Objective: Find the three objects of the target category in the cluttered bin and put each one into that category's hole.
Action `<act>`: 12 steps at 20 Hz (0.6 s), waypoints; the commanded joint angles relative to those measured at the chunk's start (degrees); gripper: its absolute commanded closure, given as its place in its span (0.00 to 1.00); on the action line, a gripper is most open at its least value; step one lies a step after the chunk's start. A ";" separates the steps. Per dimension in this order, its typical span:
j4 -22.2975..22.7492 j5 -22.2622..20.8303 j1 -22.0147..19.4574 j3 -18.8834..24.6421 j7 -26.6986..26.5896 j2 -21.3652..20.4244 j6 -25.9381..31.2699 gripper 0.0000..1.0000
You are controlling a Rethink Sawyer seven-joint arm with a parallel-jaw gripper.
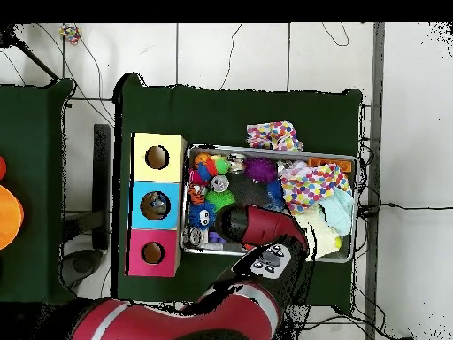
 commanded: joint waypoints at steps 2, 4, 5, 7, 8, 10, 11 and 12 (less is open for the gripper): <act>-3.72 7.60 2.20 -2.83 17.86 6.45 -4.90 0.00; -3.88 8.84 2.36 -3.35 17.31 7.21 -5.49 0.00; -3.84 9.63 2.47 -3.59 17.16 7.78 -6.09 0.00; -3.90 10.88 2.61 -3.90 16.95 8.63 -6.92 0.00; -3.99 11.42 2.59 -3.98 16.57 8.93 -7.16 0.00; -4.03 12.38 2.49 -4.01 15.78 9.28 -7.62 0.00; -4.12 12.98 2.49 -4.04 15.59 9.62 -8.05 0.00; -4.17 13.47 2.45 -4.01 15.30 9.77 -8.37 0.00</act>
